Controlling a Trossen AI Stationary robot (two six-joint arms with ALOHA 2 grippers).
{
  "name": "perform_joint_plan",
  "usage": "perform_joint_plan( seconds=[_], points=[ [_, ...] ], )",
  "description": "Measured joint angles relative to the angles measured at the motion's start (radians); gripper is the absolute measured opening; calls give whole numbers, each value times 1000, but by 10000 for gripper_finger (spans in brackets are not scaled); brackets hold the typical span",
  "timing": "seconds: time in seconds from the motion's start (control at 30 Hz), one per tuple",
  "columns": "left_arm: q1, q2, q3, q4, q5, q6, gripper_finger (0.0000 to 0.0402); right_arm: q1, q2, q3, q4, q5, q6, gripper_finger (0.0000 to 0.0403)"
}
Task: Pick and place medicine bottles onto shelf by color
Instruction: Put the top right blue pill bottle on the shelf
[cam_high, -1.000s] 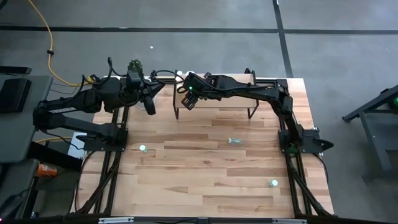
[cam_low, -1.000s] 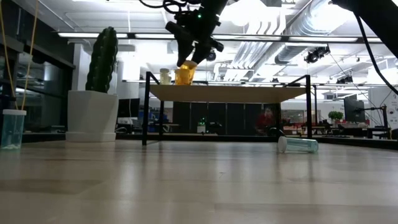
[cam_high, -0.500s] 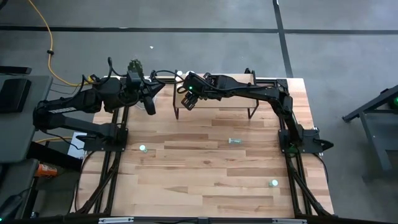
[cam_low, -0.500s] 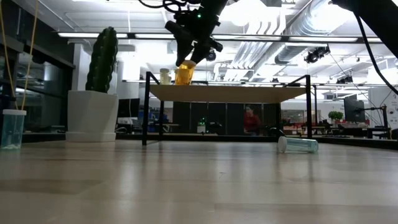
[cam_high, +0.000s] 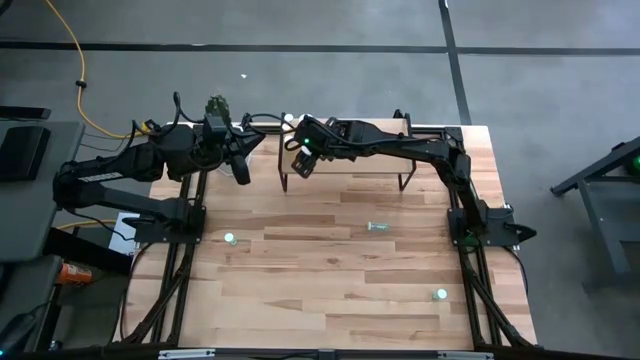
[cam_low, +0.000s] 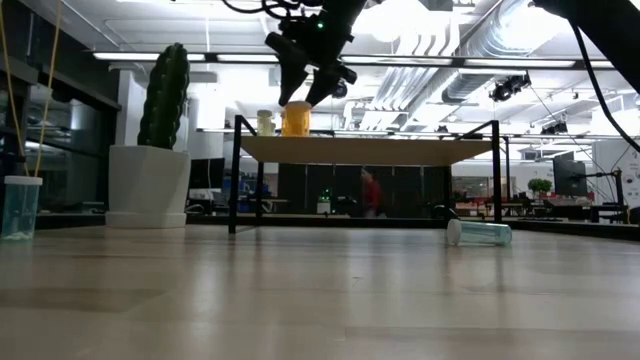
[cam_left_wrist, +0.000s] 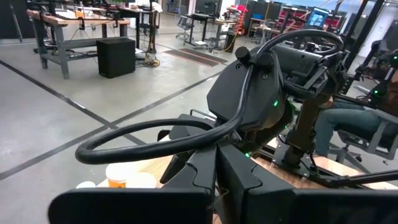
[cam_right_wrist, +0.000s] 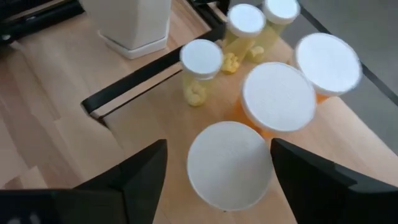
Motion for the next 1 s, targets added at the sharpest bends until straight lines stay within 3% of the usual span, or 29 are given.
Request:
perform_joint_plan(
  seconds=[0.23,0.53,0.73,0.83,1.0],
  points=[
    [0,-5,0,0,2,-1,0,1,-22,-1,-29,-14,-64,279],
    [0,-27,0,-3,1,8,0,49,-81,-1,-377,0,-69,279],
    [-11,-40,0,-5,16,27,0,121,-106,-6,-442,38,-61,279],
    [-52,-51,0,-3,28,51,0,150,-182,-130,-394,84,-25,279],
    [-135,-92,-95,129,-2,55,0,171,-465,-574,-209,27,122,279]
  ],
)
